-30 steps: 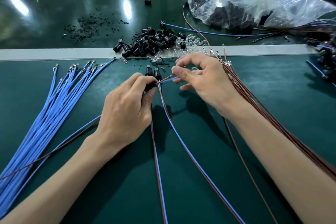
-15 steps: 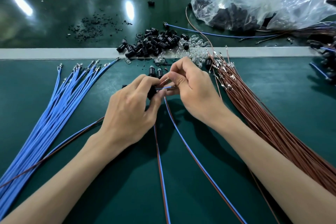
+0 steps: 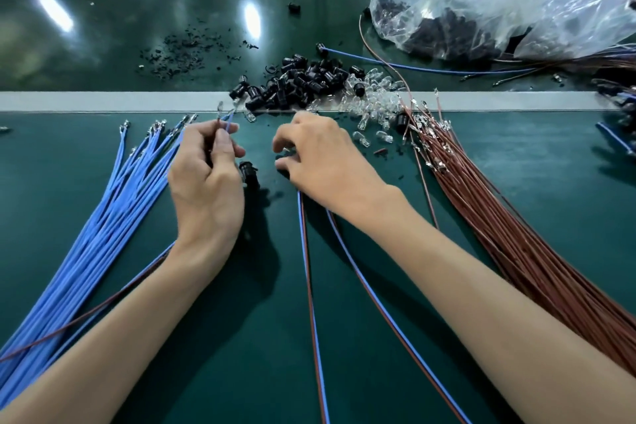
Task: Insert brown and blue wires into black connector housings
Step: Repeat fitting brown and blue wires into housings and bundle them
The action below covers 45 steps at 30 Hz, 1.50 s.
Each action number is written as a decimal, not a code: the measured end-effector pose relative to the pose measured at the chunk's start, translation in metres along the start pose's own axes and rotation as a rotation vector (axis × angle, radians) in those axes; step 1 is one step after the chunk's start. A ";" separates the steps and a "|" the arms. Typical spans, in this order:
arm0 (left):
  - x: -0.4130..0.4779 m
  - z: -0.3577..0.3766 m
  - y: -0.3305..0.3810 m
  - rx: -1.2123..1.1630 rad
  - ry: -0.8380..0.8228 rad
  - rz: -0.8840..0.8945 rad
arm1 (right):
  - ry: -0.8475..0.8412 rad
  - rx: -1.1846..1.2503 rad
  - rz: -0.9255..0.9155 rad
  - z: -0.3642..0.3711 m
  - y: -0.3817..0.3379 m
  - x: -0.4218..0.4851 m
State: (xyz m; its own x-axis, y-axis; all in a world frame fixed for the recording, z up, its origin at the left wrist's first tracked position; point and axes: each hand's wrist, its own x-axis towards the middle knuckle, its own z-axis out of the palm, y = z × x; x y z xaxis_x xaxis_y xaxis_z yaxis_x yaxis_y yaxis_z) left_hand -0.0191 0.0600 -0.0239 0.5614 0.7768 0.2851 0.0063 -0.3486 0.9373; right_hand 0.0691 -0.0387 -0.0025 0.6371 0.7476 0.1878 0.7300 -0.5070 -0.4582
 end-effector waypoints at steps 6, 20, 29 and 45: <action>-0.003 0.000 0.001 0.037 -0.088 0.054 | 0.021 -0.151 -0.062 -0.002 0.005 0.000; -0.017 0.000 0.013 0.072 -0.313 0.276 | 0.154 0.644 -0.018 -0.025 0.020 -0.040; -0.021 0.000 0.016 0.132 -0.424 0.424 | 0.162 0.776 -0.011 -0.017 0.027 -0.060; -0.020 -0.003 0.013 0.116 -0.450 0.378 | 0.182 0.784 -0.001 -0.014 0.031 -0.062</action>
State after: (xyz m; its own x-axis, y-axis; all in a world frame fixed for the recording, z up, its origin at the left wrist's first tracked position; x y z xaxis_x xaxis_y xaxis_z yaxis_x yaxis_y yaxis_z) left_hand -0.0326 0.0418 -0.0166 0.8374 0.2983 0.4581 -0.1859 -0.6327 0.7518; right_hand 0.0556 -0.1070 -0.0166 0.7162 0.6319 0.2963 0.3877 -0.0072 -0.9218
